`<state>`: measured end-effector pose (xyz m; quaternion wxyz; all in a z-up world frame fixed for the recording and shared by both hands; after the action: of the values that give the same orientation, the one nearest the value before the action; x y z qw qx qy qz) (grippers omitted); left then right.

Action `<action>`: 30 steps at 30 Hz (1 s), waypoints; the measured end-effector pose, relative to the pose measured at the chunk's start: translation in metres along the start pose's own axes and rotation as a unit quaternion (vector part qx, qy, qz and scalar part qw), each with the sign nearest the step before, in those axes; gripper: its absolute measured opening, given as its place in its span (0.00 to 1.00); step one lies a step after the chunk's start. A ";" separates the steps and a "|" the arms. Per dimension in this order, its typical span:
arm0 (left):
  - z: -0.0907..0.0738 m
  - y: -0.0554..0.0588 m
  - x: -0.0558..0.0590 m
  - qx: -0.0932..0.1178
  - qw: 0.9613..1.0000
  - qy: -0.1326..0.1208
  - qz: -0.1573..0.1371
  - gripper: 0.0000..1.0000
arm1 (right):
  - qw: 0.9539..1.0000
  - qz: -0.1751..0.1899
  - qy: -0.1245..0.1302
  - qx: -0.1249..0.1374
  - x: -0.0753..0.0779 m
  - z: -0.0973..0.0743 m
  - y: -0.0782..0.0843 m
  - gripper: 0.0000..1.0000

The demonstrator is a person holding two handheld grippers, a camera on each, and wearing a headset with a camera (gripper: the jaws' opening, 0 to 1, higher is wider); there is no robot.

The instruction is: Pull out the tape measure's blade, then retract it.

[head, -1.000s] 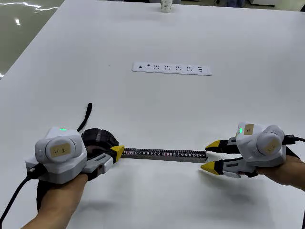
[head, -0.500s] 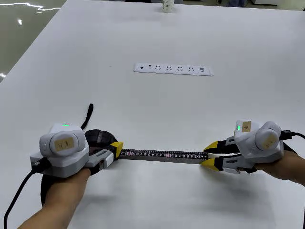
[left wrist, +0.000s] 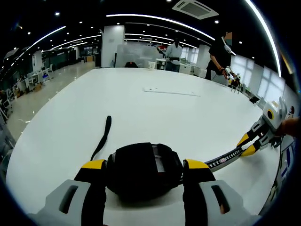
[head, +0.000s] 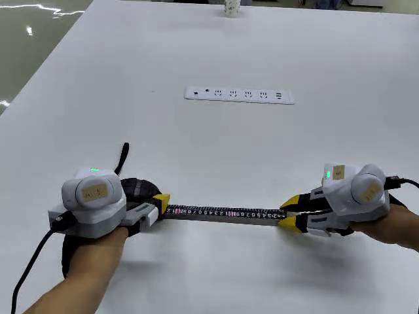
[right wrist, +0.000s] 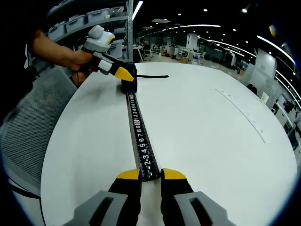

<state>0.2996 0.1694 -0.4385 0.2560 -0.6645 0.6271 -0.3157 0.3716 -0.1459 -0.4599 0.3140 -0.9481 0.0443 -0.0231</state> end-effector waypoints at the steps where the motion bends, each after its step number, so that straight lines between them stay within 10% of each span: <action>1: 0.000 0.000 0.000 -0.001 1.000 -0.001 0.000 0.62 | 1.000 0.001 -0.001 0.000 0.000 0.000 0.000 0.12; 30: 0.004 -0.001 0.001 -0.021 1.000 -0.013 0.008 0.61 | 1.000 0.000 -0.004 -0.011 0.003 0.000 0.001 0.10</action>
<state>0.3036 0.1683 -0.4403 0.2523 -0.6685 0.6359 -0.2917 0.3749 -0.1467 -0.4601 0.3037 -0.9516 0.0429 -0.0189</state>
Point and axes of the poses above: the centre of the closed fingertips' face, and the gripper's own axes: z roughly forward along the fingers, x roughly to its right, y roughly out of its underside, the point moved 8 cm from there along -z, roughly backward along the fingers, and after that the axes turned 7 degrees about -x, right-handed, at the moved point
